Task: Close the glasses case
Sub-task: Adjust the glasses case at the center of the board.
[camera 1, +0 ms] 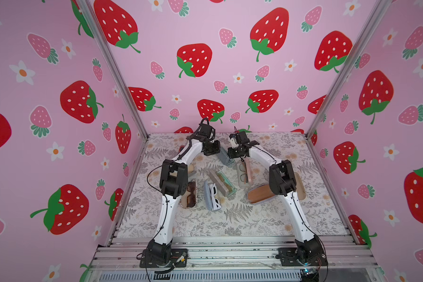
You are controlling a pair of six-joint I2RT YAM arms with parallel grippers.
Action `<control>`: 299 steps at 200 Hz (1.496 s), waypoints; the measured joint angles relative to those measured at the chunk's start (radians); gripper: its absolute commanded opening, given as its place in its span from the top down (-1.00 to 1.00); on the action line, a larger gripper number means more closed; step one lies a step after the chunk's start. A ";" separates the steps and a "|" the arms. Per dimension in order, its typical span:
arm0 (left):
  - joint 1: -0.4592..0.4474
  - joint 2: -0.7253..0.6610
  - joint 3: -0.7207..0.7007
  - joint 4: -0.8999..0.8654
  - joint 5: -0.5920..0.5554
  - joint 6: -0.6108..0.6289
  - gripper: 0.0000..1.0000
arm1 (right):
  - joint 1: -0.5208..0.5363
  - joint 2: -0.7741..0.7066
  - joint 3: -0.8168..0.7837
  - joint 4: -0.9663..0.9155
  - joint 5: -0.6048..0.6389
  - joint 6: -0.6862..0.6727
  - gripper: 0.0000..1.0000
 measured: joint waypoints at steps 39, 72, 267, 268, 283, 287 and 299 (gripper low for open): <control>0.000 -0.017 -0.040 0.011 0.000 -0.001 1.00 | 0.001 -0.057 -0.089 0.002 -0.006 0.023 0.72; 0.000 -0.057 -0.099 0.024 0.000 -0.001 1.00 | 0.007 -0.101 -0.160 0.001 -0.006 0.049 0.70; 0.000 -0.064 -0.057 0.035 0.020 -0.005 1.00 | 0.033 -0.213 -0.164 -0.109 0.062 0.059 0.83; -0.001 -0.063 -0.056 0.035 0.020 -0.005 1.00 | 0.033 -0.212 -0.163 -0.109 0.061 0.059 0.83; -0.002 -0.044 -0.034 0.032 0.027 -0.005 1.00 | 0.033 -0.197 -0.133 -0.127 0.064 0.058 0.87; -0.003 -0.040 -0.030 0.030 0.028 -0.005 1.00 | 0.033 -0.192 -0.124 -0.130 0.064 0.058 0.87; -0.007 -0.027 -0.020 0.024 0.029 -0.005 1.00 | 0.033 -0.175 -0.100 -0.139 0.064 0.058 0.87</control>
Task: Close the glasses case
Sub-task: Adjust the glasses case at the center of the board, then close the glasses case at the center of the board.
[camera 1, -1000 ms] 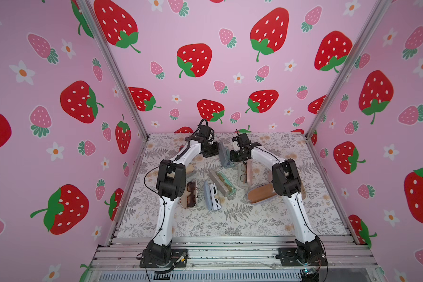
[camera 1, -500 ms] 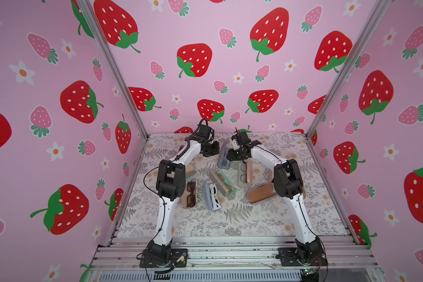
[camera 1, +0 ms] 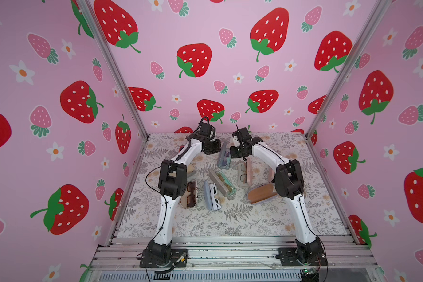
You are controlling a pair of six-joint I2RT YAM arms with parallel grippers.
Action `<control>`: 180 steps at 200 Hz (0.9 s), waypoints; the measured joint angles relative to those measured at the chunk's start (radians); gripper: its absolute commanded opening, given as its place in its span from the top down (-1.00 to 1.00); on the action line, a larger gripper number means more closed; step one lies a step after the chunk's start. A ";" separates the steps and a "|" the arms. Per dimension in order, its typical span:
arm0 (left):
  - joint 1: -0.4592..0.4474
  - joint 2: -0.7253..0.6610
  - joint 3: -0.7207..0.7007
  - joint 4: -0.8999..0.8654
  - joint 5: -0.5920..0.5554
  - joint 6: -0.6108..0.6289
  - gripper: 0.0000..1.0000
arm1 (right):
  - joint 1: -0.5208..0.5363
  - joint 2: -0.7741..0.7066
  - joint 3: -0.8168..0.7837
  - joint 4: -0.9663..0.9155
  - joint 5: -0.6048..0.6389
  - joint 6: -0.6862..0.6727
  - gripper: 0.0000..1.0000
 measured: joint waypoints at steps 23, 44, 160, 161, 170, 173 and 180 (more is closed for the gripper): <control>-0.008 0.027 0.023 -0.003 0.000 0.000 1.00 | -0.002 0.033 0.034 -0.015 0.000 0.000 0.87; -0.011 0.042 0.030 -0.006 0.000 0.000 1.00 | -0.005 0.059 0.039 -0.029 0.000 0.000 0.86; -0.017 0.049 0.061 -0.024 -0.001 0.001 1.00 | -0.016 0.116 0.069 -0.060 -0.017 0.007 0.80; -0.018 0.049 0.061 -0.024 -0.001 0.001 1.00 | -0.016 0.116 0.069 -0.060 -0.018 0.007 0.80; -0.019 0.053 0.066 -0.027 -0.001 0.001 1.00 | -0.017 0.119 0.073 -0.063 -0.021 0.007 0.80; -0.019 0.053 0.068 -0.027 -0.001 0.001 1.00 | -0.018 0.120 0.074 -0.064 -0.023 0.008 0.80; -0.021 0.055 0.069 -0.028 -0.001 0.001 1.00 | -0.018 0.122 0.079 -0.067 -0.026 0.007 0.80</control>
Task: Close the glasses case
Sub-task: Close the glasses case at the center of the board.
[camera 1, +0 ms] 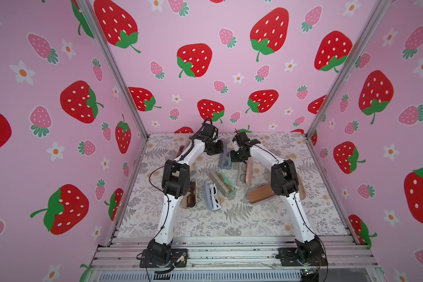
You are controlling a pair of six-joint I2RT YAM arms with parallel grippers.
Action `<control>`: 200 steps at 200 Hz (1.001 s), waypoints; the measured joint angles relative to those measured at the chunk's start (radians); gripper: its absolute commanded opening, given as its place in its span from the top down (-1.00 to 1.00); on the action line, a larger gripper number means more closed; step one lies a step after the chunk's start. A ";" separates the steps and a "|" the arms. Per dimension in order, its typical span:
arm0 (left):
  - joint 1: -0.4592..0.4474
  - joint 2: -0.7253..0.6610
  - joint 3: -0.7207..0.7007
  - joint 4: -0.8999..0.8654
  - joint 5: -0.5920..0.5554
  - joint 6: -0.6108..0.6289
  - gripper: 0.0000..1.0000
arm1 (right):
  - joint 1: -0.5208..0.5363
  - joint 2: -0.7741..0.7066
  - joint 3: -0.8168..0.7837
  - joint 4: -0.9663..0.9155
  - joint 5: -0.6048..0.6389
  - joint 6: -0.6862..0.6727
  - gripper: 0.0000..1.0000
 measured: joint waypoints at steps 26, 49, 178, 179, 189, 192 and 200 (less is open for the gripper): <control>-0.005 0.002 0.006 -0.003 -0.002 0.000 1.00 | -0.003 0.002 0.003 -0.006 -0.013 0.000 0.80; -0.012 0.014 0.025 -0.007 -0.002 0.000 1.00 | -0.006 0.002 0.003 -0.007 -0.024 0.000 0.79; -0.032 0.066 0.072 0.001 -0.004 -0.001 1.00 | -0.010 0.003 0.003 -0.010 -0.049 0.000 0.77; -0.032 0.066 0.072 0.001 -0.004 -0.001 1.00 | -0.011 0.003 0.003 -0.010 -0.049 0.000 0.76; -0.032 0.066 0.072 0.001 -0.004 -0.001 1.00 | -0.011 0.003 0.003 -0.010 -0.049 0.000 0.76; -0.032 0.066 0.072 0.001 -0.004 -0.001 1.00 | -0.011 0.003 0.003 -0.010 -0.049 0.000 0.76; -0.032 0.066 0.072 0.001 -0.005 -0.001 1.00 | -0.011 0.003 0.003 -0.010 -0.049 0.000 0.76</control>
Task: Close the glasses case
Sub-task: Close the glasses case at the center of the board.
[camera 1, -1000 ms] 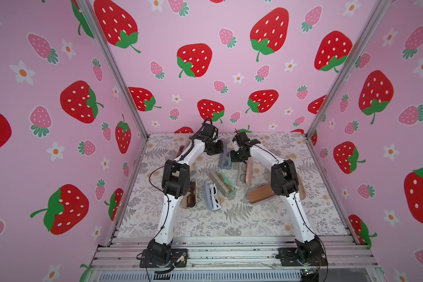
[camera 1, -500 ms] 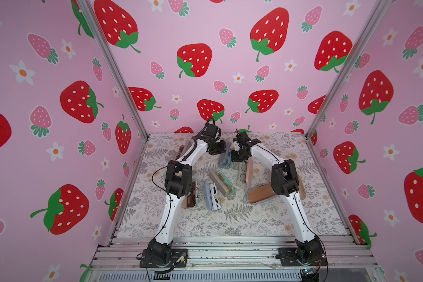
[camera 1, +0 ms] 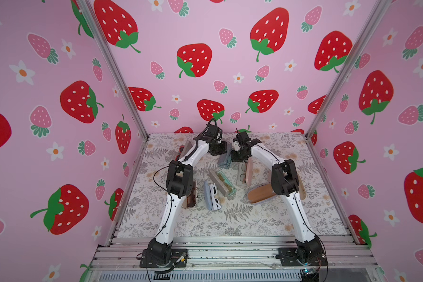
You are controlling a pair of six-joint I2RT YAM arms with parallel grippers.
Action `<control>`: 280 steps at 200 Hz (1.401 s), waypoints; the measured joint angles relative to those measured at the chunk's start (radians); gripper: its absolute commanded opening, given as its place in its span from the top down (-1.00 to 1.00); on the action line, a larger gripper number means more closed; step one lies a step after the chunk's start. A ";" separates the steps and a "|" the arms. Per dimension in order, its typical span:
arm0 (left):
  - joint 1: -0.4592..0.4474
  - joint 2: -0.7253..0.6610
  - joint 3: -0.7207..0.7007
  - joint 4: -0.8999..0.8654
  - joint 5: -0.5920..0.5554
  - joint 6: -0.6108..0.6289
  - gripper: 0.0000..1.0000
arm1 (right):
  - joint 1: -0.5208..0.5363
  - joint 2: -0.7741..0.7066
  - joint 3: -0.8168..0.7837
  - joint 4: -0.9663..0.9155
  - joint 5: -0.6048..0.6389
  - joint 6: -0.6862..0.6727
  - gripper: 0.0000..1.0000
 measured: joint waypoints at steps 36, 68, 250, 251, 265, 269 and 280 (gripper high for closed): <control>0.000 0.001 0.001 0.000 -0.003 0.000 1.00 | -0.002 0.000 0.000 0.000 -0.003 0.000 0.74; -0.001 0.021 0.014 0.007 -0.002 -0.002 1.00 | -0.002 0.000 0.000 0.000 -0.005 0.000 0.73; -0.014 -0.104 -0.002 -0.065 -0.103 0.048 -0.99 | 0.009 -0.461 -0.350 0.127 0.007 0.005 -0.01; -0.015 -0.102 0.003 -0.070 -0.105 0.051 -0.99 | 0.009 -0.467 -0.352 0.128 0.007 0.004 -0.02; -0.023 -0.076 0.053 -0.109 -0.130 0.074 -0.99 | 0.011 -0.522 -0.377 0.138 0.013 0.000 -0.02; -0.026 -0.064 0.069 -0.119 -0.135 0.082 -0.99 | 0.012 -0.537 -0.386 0.139 0.018 -0.002 -0.02; -0.036 -0.033 0.112 -0.149 -0.155 0.100 -0.99 | 0.014 -0.572 -0.414 0.142 0.023 -0.003 -0.10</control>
